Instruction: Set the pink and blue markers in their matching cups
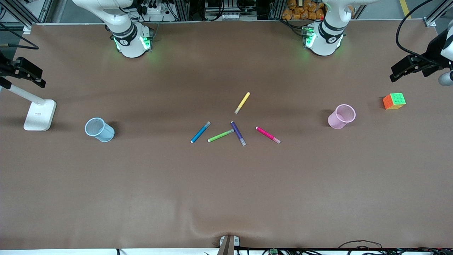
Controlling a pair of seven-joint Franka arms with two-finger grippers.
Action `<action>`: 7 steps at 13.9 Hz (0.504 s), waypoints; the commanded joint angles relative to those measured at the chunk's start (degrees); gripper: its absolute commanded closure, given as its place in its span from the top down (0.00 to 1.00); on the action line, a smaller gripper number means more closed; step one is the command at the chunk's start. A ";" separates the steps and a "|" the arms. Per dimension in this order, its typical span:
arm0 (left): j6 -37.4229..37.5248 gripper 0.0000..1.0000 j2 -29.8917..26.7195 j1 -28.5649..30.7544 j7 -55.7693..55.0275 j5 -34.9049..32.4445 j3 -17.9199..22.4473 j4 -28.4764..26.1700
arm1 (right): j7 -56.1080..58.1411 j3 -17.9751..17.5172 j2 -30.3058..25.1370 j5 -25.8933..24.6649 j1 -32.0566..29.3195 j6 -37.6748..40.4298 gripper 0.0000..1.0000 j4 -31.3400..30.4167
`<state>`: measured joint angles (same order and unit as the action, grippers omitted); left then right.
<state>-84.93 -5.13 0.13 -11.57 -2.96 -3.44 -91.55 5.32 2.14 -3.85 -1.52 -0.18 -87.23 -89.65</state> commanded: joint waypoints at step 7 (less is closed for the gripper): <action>2.93 1.00 0.91 0.31 1.64 0.59 0.01 2.69 | 0.83 -0.30 0.86 -0.59 -0.44 1.27 1.00 1.23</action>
<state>-83.73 -5.13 0.14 -11.17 -2.96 -3.38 -90.34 5.38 2.13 -3.62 -1.52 -0.18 -86.81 -89.56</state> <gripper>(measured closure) 0.000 0.000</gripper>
